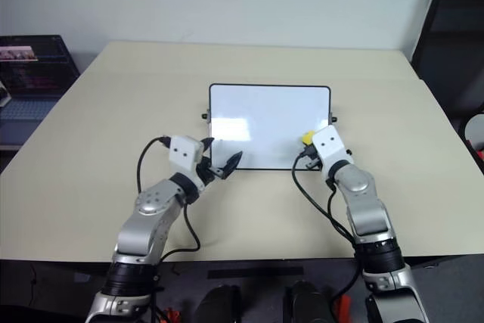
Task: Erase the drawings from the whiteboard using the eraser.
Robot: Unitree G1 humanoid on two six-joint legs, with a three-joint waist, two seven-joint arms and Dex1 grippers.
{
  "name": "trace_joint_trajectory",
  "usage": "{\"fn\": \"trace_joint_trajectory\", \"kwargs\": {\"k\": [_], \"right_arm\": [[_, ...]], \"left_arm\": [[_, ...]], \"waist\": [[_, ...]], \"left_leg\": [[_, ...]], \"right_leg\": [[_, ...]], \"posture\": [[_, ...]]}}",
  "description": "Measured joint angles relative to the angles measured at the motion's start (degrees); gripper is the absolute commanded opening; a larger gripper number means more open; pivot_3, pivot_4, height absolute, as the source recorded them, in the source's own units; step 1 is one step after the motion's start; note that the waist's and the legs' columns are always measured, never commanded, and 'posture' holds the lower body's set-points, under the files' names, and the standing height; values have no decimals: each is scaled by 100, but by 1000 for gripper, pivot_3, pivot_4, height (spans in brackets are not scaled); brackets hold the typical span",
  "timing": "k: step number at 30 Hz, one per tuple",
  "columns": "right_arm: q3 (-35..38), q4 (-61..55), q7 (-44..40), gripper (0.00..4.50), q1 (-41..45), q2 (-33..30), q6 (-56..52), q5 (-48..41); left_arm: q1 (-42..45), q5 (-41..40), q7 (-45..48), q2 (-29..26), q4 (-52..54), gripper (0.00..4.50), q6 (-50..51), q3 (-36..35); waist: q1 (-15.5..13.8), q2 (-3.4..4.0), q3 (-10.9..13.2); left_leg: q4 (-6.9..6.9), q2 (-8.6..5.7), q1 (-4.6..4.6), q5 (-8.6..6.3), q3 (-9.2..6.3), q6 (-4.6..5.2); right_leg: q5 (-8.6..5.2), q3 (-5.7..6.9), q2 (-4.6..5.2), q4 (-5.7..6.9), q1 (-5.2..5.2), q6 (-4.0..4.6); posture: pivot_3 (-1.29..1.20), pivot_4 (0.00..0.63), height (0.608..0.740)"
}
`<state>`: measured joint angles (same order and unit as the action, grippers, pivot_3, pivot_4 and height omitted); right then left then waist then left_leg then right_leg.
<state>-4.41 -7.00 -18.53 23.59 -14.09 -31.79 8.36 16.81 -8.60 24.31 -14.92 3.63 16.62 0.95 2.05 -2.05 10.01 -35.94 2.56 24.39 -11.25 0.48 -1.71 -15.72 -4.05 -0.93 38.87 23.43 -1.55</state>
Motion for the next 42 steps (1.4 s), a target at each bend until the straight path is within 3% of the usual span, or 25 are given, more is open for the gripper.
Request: {"fn": "trace_joint_trajectory", "kwargs": {"k": [12, 19, 26, 42], "right_arm": [[535, -687, 353, 1084, -184, -127, -393, -170], [1266, -1440, 437, 1084, -553, -608, -1322, -271], [1822, -1243, 494, 1084, -709, -825, -2340, -400], [1881, -444, 410, 1084, -390, -1010, -2664, -811]], "left_arm": [[566, -20, 430, 44, -599, 4500, -372, 207], [789, -242, 1448, 249, -779, 4500, -664, 780], [1006, -396, 2795, 162, -875, 4500, -872, 1462], [1211, -154, 3114, -125, -1327, 4500, -1259, 1469]], "waist": [[-23, 0, 0], [-34, 0, 0], [35, 1, 0], [56, 3, 1]], "left_leg": [[1, -7, 4, 0, -4, 0], [-1, -12, 7, 0, -4, 0], [-1, -22, -5, 1, 1, 1], [0, -26, -1, 0, 1, 2]], "right_leg": [[-1, 3, 1, -2, -1, -2], [-3, 3, 4, -4, -1, -7], [-5, -4, -5, 3, -2, -3], [-7, -5, -3, 0, -3, -7]], "posture": [[0, 150, 740], [0, 150, 740], [0, 150, 740], [0, 150, 740]]}}
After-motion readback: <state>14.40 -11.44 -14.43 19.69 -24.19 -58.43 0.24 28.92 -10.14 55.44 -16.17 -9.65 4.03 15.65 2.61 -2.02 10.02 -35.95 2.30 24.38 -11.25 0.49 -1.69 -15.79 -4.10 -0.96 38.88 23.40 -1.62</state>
